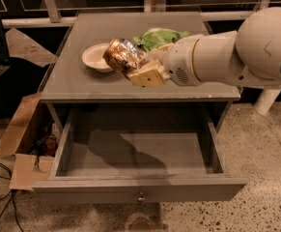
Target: Pick orange can from top drawer and place on counter
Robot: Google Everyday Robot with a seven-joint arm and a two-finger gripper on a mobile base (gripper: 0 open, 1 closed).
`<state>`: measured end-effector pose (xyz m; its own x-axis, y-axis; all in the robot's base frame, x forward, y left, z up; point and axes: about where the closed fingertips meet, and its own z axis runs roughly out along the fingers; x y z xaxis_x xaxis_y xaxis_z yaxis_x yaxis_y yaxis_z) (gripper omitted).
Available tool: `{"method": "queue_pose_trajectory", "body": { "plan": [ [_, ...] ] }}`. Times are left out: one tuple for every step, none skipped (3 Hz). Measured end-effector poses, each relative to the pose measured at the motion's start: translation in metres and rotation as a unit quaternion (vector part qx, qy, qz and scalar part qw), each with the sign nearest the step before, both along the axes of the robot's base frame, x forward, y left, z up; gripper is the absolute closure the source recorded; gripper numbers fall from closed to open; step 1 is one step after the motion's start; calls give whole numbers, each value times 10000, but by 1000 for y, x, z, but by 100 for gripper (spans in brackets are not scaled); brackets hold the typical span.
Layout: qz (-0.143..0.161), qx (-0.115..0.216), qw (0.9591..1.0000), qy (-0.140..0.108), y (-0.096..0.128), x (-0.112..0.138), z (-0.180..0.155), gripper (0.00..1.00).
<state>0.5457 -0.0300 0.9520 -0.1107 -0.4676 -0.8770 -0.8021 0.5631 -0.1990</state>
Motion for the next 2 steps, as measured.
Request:
{"method": "queue_pose_trajectory", "body": {
  "plan": [
    [6, -3, 10000, 1, 0, 0, 0, 100],
    [-161, 34, 9998, -85, -3, 3, 4, 100]
  ]
}}
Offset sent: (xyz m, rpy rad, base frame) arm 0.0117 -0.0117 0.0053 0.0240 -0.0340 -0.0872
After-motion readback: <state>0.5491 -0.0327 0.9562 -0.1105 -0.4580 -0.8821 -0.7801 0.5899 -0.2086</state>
